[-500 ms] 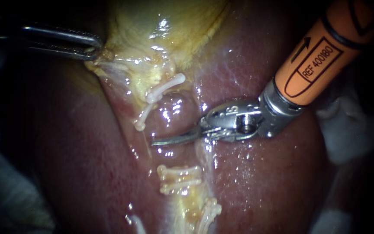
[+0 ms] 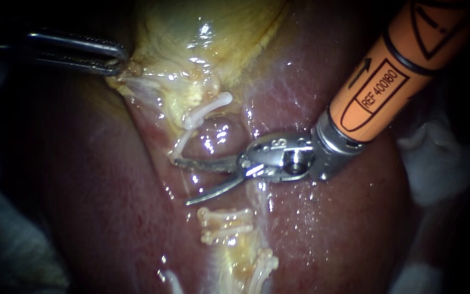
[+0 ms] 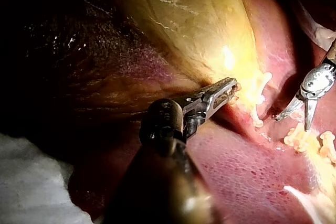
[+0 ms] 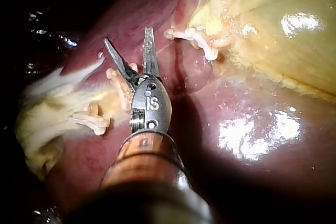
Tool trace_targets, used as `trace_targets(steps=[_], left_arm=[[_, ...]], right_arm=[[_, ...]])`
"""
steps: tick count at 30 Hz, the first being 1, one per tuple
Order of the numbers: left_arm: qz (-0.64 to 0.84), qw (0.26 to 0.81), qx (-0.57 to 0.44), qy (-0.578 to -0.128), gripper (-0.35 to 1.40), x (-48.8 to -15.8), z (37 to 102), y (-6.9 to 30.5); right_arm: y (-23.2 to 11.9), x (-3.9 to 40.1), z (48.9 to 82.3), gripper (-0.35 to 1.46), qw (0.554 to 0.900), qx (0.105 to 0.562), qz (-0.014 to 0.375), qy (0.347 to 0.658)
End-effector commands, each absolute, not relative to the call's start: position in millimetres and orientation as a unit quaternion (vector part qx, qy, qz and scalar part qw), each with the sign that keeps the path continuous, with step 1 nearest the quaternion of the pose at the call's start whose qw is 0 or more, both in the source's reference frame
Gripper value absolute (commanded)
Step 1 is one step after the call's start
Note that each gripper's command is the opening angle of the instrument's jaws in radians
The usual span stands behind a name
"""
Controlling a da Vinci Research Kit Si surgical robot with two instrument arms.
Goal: Go back from the cut right tube
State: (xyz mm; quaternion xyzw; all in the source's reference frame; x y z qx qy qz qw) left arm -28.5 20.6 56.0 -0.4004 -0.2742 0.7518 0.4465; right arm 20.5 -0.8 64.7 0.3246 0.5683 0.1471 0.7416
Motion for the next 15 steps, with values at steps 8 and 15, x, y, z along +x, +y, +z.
trace_targets(steps=[8, 15], left_arm=[[0.752, 0.446, -0.400, -0.274, -0.35, -28.4, 56.4, 20.8], [0.752, 0.446, -0.401, -0.274, -0.35, -28.3, 56.5, 20.8]], right_arm=[[-1.3, 16.6, 62.4, 1.43, 0.830, 0.219, 0.130, 0.496], [0.5, 12.1, 58.4, 1.43, 0.864, 0.186, 0.129, 0.450]])
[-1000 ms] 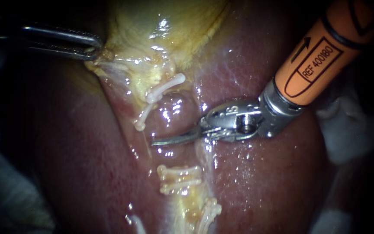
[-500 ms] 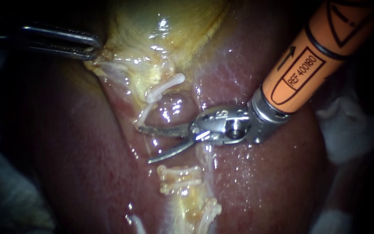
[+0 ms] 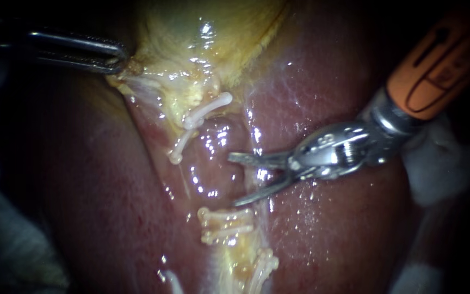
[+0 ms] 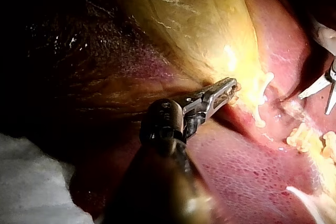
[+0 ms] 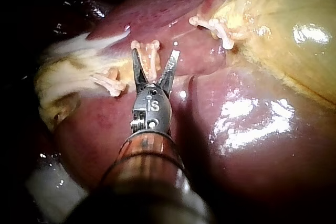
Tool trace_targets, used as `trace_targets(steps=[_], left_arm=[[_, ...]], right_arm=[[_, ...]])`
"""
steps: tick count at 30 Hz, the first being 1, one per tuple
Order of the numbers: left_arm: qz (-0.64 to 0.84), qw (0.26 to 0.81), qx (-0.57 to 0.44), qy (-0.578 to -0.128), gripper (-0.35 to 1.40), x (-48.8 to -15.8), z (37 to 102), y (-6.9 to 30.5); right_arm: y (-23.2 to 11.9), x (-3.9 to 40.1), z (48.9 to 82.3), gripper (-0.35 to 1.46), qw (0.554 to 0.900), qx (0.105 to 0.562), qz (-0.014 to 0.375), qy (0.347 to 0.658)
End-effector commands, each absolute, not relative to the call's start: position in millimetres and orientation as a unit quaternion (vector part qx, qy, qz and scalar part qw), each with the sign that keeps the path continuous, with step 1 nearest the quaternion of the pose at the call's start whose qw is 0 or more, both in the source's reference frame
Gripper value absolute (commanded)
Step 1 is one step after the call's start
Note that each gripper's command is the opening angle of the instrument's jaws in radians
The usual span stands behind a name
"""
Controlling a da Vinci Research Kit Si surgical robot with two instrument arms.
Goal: Go back from the cut right tube
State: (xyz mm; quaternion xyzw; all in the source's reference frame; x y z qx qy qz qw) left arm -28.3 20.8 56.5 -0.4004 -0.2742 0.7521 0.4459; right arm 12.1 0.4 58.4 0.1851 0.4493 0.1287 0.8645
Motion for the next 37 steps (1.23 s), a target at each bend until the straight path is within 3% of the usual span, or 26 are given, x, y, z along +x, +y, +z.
trace_targets(steps=[1, 6, 13, 24, 33, 37], left_arm=[[0.752, 0.446, -0.401, -0.274, -0.35, -28.3, 56.5, 20.8], [0.752, 0.446, -0.401, -0.274, -0.35, -28.4, 56.7, 20.8], [0.753, 0.446, -0.401, -0.270, -0.35, -28.9, 57.6, 20.4], [0.756, 0.436, -0.402, -0.279, -0.35, -32.2, 62.3, 18.5], [0.757, 0.434, -0.400, -0.280, -0.35, -32.2, 62.6, 18.5], [0.756, 0.432, -0.400, -0.286, -0.35, -31.2, 61.5, 19.3]], right_arm=[[0.7, 11.5, 57.9, 1.43, 0.865, 0.182, 0.132, 0.449], [1.4, 8.8, 55.9, 1.43, 0.874, 0.165, 0.145, 0.434], [1.3, 7.6, 55.7, 1.43, 0.897, 0.149, 0.141, 0.391], [1.3, 7.2, 55.6, 1.43, 0.897, 0.149, 0.142, 0.390], [1.2, 7.3, 55.6, 1.43, 0.897, 0.153, 0.140, 0.391], [0.8, 8.3, 56.1, 1.43, 0.891, 0.179, 0.128, 0.397]])
